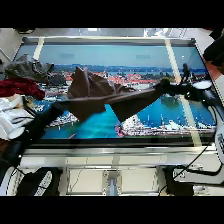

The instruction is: Fold the shirts.

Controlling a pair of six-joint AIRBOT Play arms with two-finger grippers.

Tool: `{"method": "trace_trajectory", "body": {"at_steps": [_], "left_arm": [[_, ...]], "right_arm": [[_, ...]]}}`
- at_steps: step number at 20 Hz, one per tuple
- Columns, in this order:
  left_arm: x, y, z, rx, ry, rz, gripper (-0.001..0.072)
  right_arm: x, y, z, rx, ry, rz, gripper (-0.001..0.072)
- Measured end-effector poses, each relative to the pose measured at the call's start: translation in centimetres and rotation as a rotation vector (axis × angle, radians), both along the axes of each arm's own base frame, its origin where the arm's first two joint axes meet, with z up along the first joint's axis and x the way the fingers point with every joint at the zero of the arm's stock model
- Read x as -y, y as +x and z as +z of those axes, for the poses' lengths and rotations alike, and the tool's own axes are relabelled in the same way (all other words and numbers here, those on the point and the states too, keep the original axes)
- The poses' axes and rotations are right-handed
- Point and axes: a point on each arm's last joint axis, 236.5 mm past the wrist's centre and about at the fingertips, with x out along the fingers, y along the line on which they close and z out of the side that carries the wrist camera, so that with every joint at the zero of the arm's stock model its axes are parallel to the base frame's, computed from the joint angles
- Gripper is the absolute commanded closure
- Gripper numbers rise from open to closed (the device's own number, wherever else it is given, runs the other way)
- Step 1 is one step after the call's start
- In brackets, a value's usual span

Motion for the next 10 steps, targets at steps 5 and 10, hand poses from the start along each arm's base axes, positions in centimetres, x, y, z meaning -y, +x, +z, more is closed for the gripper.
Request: {"method": "trace_trajectory", "body": {"at_steps": [5, 10], "left_arm": [[-7.1, -3.4, 21.0, 0.412, 0.298, 0.193, 0.0698], [-7.3, -11.8, 36.8, 0.614, 0.754, 0.388, 0.0699]], "right_arm": [[-1.7, -8.7, 22.2, 0.394, -0.198, 0.106, 0.0704], [-4.9, -25.1, 41.2, 0.897, -0.395, 0.031, 0.0706]]}}
